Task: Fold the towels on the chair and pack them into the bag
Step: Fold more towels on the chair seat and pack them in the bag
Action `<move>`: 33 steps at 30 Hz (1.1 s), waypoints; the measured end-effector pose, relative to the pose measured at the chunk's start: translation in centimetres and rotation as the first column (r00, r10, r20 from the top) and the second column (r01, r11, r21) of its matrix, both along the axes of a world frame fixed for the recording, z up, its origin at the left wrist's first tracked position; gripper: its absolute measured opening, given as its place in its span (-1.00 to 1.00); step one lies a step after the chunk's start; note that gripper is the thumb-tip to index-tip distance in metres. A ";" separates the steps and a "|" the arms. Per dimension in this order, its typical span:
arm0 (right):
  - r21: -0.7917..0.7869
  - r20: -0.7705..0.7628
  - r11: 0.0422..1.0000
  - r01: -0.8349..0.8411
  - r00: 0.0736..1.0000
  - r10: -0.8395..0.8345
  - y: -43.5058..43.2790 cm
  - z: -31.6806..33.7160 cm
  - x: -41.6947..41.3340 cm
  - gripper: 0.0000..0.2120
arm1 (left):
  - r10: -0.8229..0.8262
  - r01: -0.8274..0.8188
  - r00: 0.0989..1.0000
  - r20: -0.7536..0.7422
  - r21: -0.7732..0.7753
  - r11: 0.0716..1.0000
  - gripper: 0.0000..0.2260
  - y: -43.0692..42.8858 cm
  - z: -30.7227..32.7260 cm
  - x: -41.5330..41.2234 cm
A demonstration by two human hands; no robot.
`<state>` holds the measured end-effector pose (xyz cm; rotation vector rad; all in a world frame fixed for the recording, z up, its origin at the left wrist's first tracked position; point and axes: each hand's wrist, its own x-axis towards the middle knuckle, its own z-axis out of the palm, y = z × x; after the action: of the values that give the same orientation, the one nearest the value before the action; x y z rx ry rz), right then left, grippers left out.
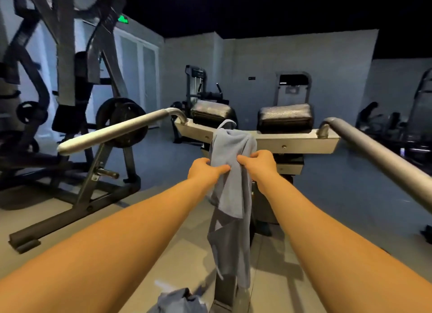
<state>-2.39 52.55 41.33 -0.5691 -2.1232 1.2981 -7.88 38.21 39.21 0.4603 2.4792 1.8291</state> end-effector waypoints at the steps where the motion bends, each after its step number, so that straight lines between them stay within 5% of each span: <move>1: 0.051 0.007 0.999 0.016 1.000 -0.016 0.0 0.1 -0.1 -0.76 | 0.003 -0.003 1.000 0.007 0.045 0.999 -0.65 0.0 0.0 -0.2; 4: 0.218 0.056 0.975 0.052 0.996 -0.066 0.2 0.9 0.2 -0.73 | 0.064 -0.066 0.998 0.020 0.106 0.992 -0.92 -1.3 0.4 -0.5; 10: 0.306 -0.050 0.938 0.163 0.987 -0.156 -1.0 4.3 1.6 -0.83 | 0.152 -0.130 0.982 -0.114 0.177 0.975 -0.95 -7.1 5.3 1.8; 12: 0.298 -0.135 0.947 0.123 0.987 -0.085 -2.4 6.1 2.1 -0.83 | 0.171 -0.133 0.968 -0.185 0.199 0.971 -0.92 -9.7 7.4 3.3; 15: 0.234 -0.091 0.952 -0.196 0.971 0.222 -6.2 8.7 3.1 -0.77 | 0.175 -0.135 0.930 -0.322 0.143 0.981 -0.89 -15.2 10.7 6.0; 17: 0.124 0.065 0.855 -0.504 0.864 0.500 -9.5 9.3 4.1 -0.58 | 0.137 -0.114 0.926 -0.351 0.086 0.990 -0.91 -19.8 12.5 7.7; 21: -0.156 0.374 0.516 -0.842 0.433 0.820 -17.2 5.8 4.8 -0.39 | 0.082 -0.126 0.952 -0.295 -0.133 0.983 -0.86 -29.5 13.8 11.1; 25: -0.402 0.250 0.219 -0.889 0.123 0.960 -27.1 0.9 5.0 -0.51 | 0.123 -0.170 0.964 -0.237 -0.190 0.967 -0.82 -38.4 12.4 15.1; 30: -0.445 0.150 0.138 -0.885 0.078 0.986 -40.9 -4.2 5.4 -0.47 | 0.174 -0.197 0.970 -0.170 -0.127 0.972 -0.83 -47.6 10.5 20.2; 33: -0.598 0.009 0.084 -0.797 0.098 0.995 -47.8 -6.6 6.9 -0.51 | 0.234 -0.254 0.957 -0.169 -0.102 0.962 -0.83 -52.0 9.4 22.9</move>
<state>4.51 4.79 34.69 0.7441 -2.5998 2.6755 15.05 -13.76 48.58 0.3132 2.8501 1.7648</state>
